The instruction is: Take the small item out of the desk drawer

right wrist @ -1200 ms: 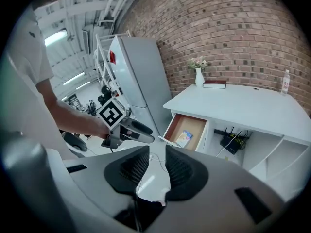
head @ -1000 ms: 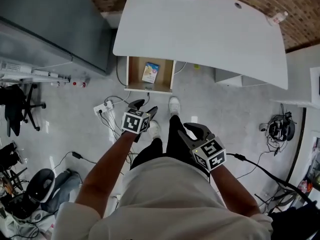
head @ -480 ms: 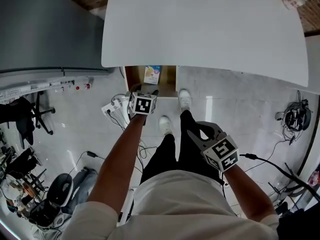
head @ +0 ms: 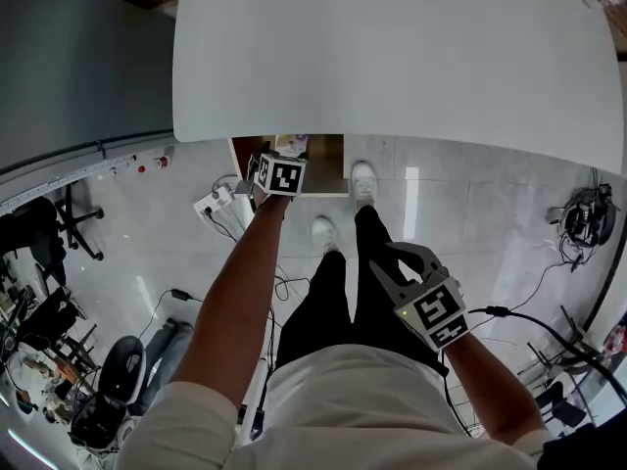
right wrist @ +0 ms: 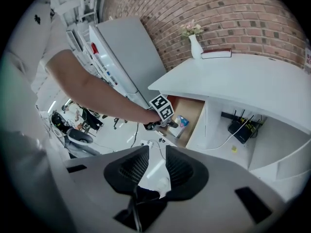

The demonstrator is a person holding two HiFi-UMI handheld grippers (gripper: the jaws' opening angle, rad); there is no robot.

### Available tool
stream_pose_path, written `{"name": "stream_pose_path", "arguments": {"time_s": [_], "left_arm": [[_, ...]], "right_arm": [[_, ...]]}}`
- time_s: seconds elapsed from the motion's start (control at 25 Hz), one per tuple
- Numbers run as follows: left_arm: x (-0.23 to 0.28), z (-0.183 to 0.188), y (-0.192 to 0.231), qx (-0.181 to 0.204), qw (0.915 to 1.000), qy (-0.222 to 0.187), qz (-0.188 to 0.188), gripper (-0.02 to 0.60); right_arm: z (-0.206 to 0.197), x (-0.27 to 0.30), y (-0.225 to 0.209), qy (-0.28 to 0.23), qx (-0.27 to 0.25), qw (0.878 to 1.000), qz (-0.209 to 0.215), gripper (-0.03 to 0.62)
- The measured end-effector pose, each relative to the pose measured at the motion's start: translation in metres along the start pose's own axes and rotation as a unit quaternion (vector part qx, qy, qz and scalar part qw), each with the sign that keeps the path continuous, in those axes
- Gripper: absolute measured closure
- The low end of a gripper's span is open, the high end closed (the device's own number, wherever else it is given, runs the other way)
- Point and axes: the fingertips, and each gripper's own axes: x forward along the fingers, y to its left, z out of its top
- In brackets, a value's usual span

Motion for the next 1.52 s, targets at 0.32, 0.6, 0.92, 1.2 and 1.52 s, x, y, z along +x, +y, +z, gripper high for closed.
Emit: {"name": "stream_pose_path", "arguments": {"time_s": [0.32,0.6,0.92,1.2,1.52], "left_arm": [[0.05,0.004,0.015,0.016,0.9994,0.022,0.022,0.206],[0.071,0.005,0.02,-0.005,0.9997,0.017,0.016,0.202],[0.094,-0.008,0.02,-0.027,0.9978,0.052,0.029,0.202],[0.093,-0.007,0.021,-0.033,0.9979,0.051,0.023,0.202],[0.06,0.003,0.009,-0.036,0.9992,0.014,0.002,0.202]], "right_arm": [[-0.006,0.023,-0.008,0.021,0.006,1.0,0.012,0.471],[-0.026,0.035,-0.008,0.048,-0.006,0.999,0.019,0.477],[-0.032,0.039,-0.012,0.052,0.0,0.998,0.021,0.487],[-0.039,0.041,-0.017,0.052,0.01,0.998,0.017,0.49],[-0.038,0.033,-0.005,0.043,0.007,0.999,0.014,0.491]]}}
